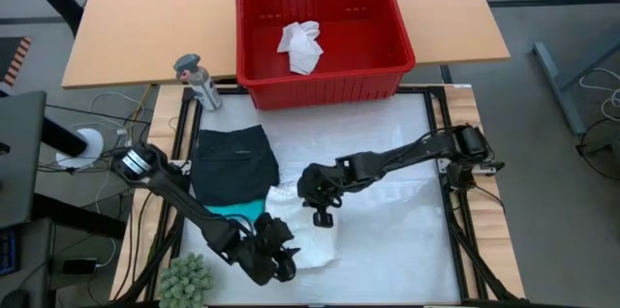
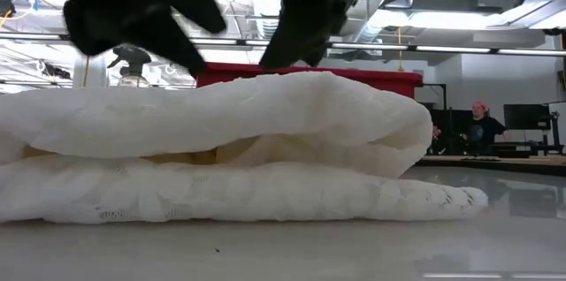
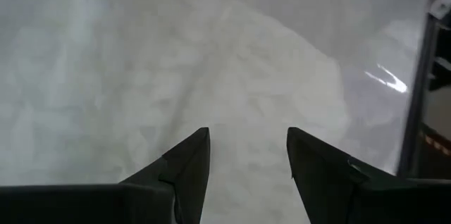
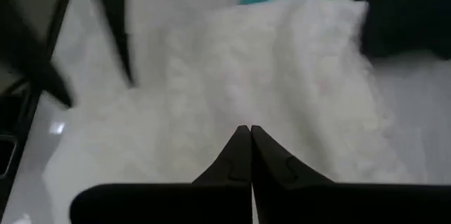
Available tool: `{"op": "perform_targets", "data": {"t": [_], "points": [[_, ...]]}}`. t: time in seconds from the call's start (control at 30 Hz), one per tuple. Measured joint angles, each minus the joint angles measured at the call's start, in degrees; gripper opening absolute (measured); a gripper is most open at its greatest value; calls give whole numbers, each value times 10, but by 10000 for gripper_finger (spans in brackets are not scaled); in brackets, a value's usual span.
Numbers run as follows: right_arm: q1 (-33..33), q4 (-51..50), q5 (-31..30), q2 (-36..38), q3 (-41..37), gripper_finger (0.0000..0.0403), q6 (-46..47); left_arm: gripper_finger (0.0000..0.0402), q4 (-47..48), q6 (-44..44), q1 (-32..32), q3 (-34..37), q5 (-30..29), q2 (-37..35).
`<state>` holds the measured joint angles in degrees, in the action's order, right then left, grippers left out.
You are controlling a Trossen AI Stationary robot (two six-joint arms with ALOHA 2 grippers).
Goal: Fold laundry
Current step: Fold the white dress
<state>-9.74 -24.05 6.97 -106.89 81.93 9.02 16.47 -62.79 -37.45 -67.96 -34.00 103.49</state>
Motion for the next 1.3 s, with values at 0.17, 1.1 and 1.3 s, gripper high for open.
{"op": "perform_targets", "data": {"t": [0.17, 1.1, 1.3], "points": [[4, 41, 46, -26, 1, 19, -9, 177, 6, -58, 2, 0, -18, 17], [71, 77, 31, -86, 1, 20, -15, 119, -14, -174, 8, -3, 13, 141], [96, 65, 28, -86, 1, 27, -11, 110, -16, -178, 3, -2, 12, 143]]}}
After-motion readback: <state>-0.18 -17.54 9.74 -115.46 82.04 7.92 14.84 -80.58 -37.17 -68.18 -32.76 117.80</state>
